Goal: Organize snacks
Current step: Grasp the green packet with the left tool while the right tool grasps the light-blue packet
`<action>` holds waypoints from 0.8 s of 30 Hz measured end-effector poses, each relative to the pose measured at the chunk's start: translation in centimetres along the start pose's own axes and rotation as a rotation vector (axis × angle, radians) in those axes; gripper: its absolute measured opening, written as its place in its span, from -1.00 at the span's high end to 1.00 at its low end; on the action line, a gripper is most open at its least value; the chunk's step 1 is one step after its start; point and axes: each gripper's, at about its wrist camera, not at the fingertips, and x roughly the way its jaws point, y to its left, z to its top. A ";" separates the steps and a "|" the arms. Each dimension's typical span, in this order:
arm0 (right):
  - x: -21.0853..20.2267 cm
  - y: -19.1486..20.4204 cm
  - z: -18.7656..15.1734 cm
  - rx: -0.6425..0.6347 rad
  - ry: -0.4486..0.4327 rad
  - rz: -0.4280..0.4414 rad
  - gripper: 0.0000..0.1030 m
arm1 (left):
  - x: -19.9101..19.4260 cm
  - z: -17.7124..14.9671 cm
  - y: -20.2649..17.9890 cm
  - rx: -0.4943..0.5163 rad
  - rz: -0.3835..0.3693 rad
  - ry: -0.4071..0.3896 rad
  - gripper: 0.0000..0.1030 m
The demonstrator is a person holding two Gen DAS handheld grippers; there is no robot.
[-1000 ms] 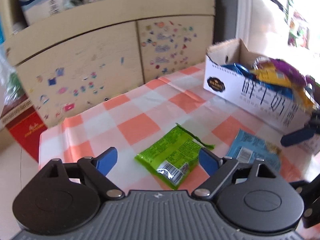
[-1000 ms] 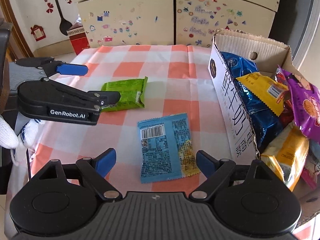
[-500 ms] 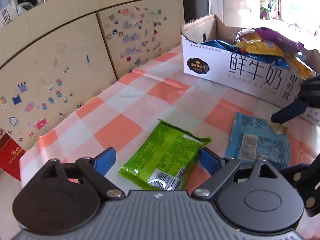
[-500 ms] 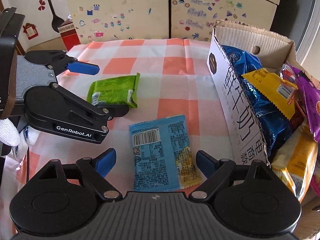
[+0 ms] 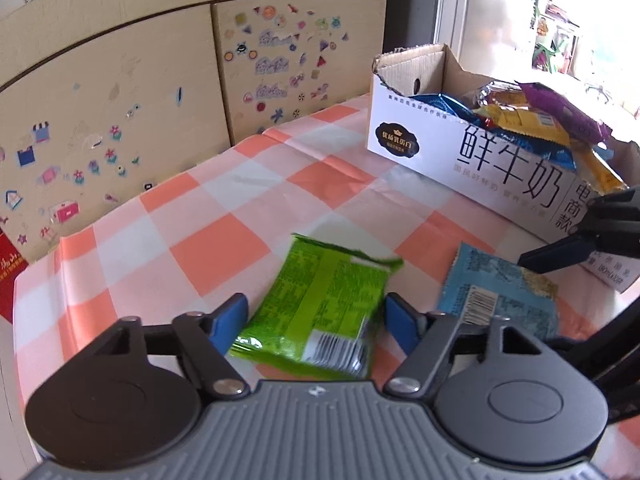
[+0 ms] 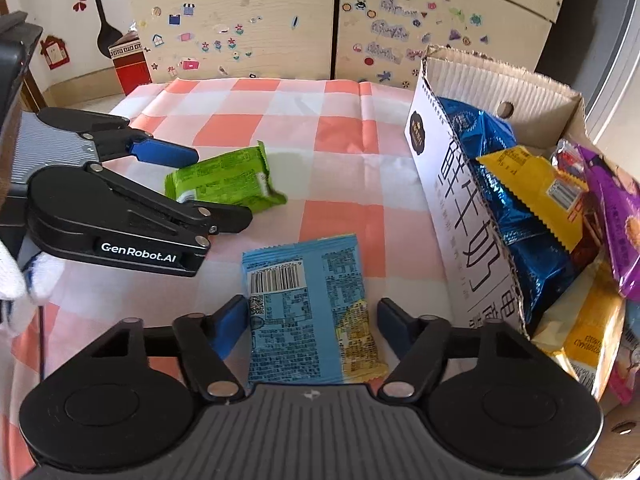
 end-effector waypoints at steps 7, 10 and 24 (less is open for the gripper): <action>-0.3 0.2 -0.2 -0.007 -0.006 0.010 -0.26 | -1.1 -0.6 -0.8 -0.014 0.035 0.026 -0.20; -0.6 0.2 -0.4 -0.005 -0.004 0.013 -0.24 | -1.7 -1.0 -0.6 -0.051 0.046 0.036 -0.16; -2.4 1.2 -1.6 -0.022 -0.010 0.019 -0.22 | -4.6 -3.5 -1.1 -0.162 0.139 0.066 -0.11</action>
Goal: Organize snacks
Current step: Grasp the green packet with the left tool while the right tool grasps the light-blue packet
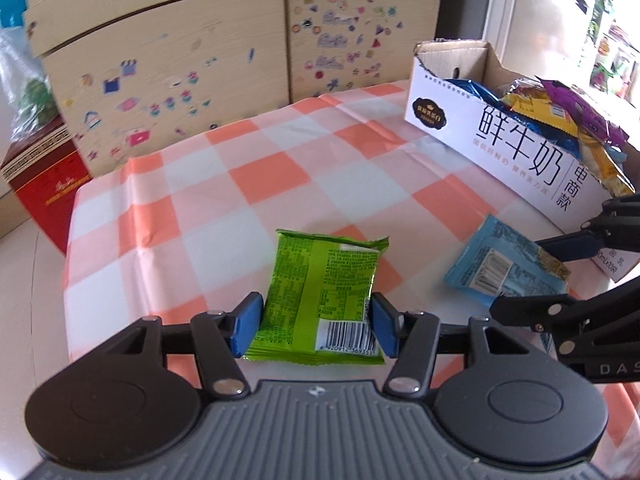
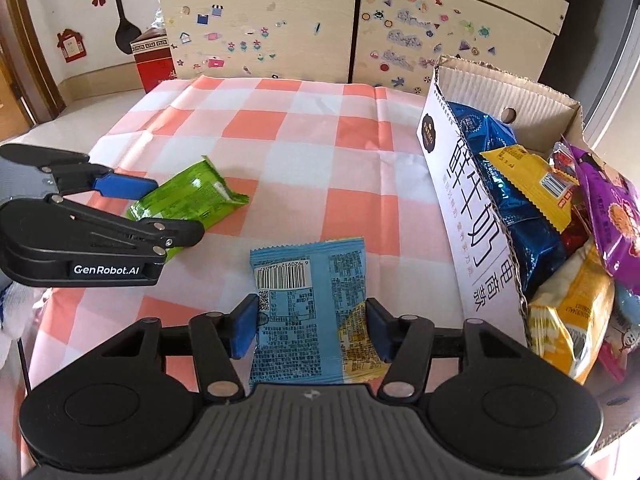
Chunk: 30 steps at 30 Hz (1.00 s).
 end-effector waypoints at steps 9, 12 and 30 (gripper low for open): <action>-1.6 0.3 -0.4 -0.016 -0.029 0.000 -0.21 | -1.5 -1.3 -0.3 -0.044 0.030 0.010 -0.09; -2.4 0.4 -0.3 -0.025 -0.046 0.007 -0.21 | -2.1 -1.6 -0.5 -0.051 0.036 0.011 -0.08; -6.0 0.4 -1.2 -0.078 -0.103 0.005 -0.22 | -5.4 -4.2 -0.8 -0.147 0.046 -0.015 -0.04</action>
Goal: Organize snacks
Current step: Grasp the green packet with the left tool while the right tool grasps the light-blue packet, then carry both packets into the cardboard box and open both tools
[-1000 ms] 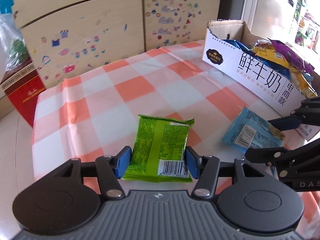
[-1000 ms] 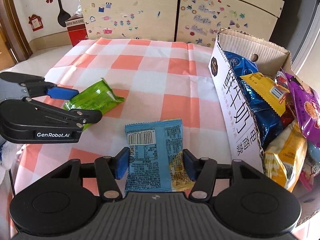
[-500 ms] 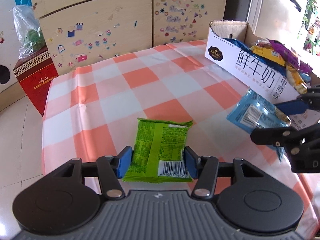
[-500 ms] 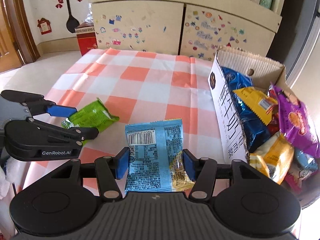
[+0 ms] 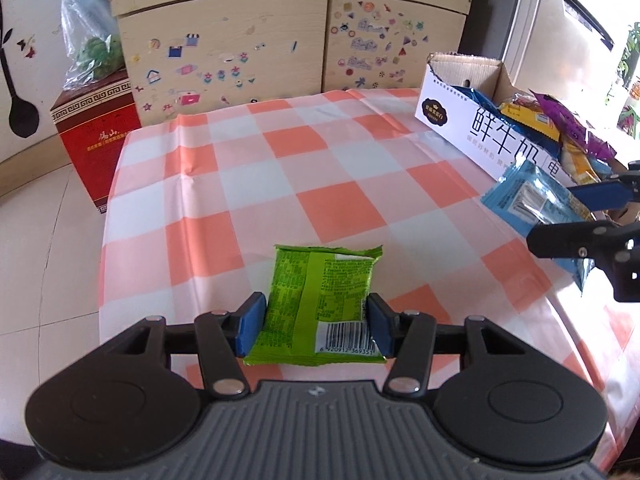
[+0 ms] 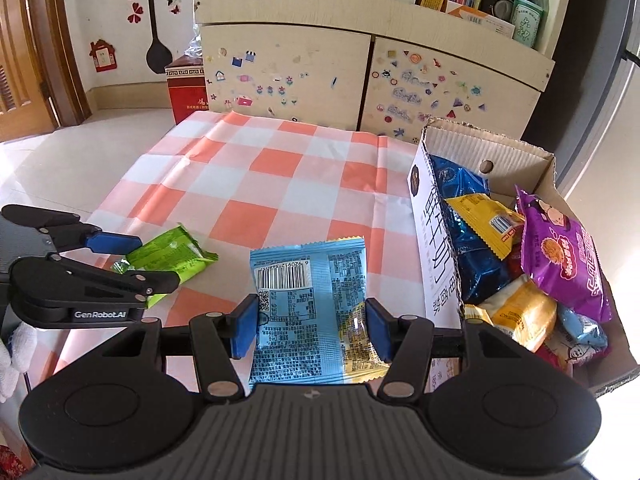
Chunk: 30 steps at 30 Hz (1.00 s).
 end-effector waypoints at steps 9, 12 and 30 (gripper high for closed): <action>-0.8 -0.6 -0.2 0.012 -0.015 0.002 -0.22 | -1.1 -0.4 -0.2 0.003 0.018 -0.032 -0.03; -1.7 -1.1 0.1 0.013 -0.038 0.002 -0.22 | -1.4 -0.2 -0.4 -0.005 0.010 -0.046 0.06; -2.3 -3.2 0.7 0.060 -0.062 0.016 -0.22 | 0.6 0.2 -0.5 0.027 -0.018 0.012 -0.56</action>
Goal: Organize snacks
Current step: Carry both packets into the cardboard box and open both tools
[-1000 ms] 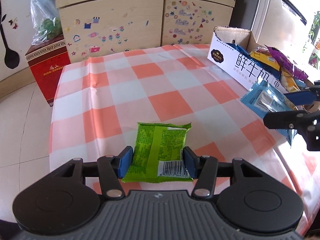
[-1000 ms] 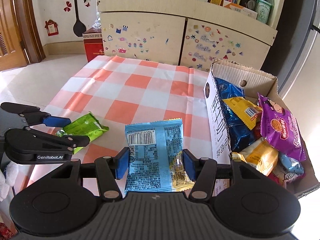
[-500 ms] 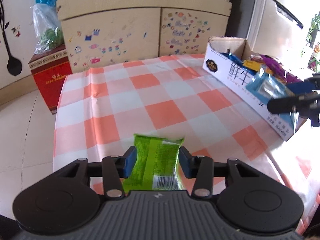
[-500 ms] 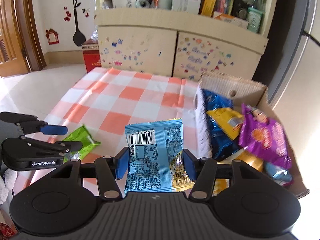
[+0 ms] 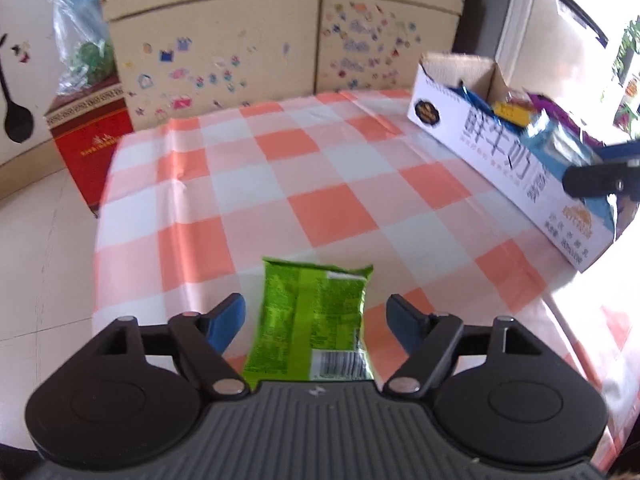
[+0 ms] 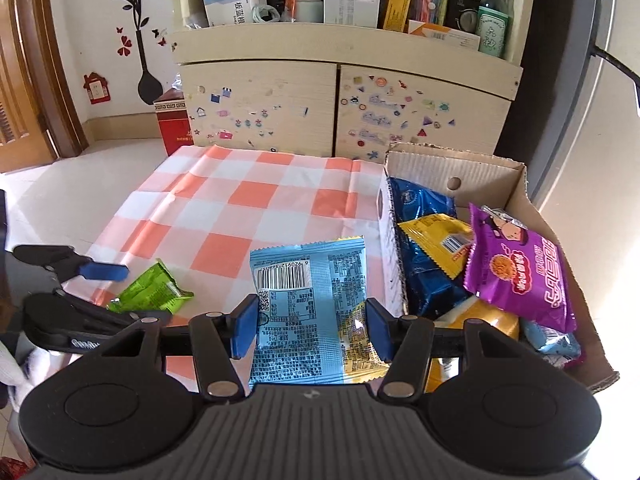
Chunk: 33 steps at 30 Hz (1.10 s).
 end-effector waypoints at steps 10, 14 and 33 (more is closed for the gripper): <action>0.4 0.2 0.1 0.003 0.006 0.005 -0.22 | 0.8 -0.3 -1.1 0.060 0.023 -0.027 0.02; 0.4 0.1 0.2 0.002 0.001 0.007 -0.22 | 0.2 -0.3 -1.2 0.046 0.030 -0.054 0.02; -4.3 -5.9 2.4 0.100 -0.157 -0.064 -0.22 | -5.4 7.4 -5.5 0.040 -0.061 -0.266 0.02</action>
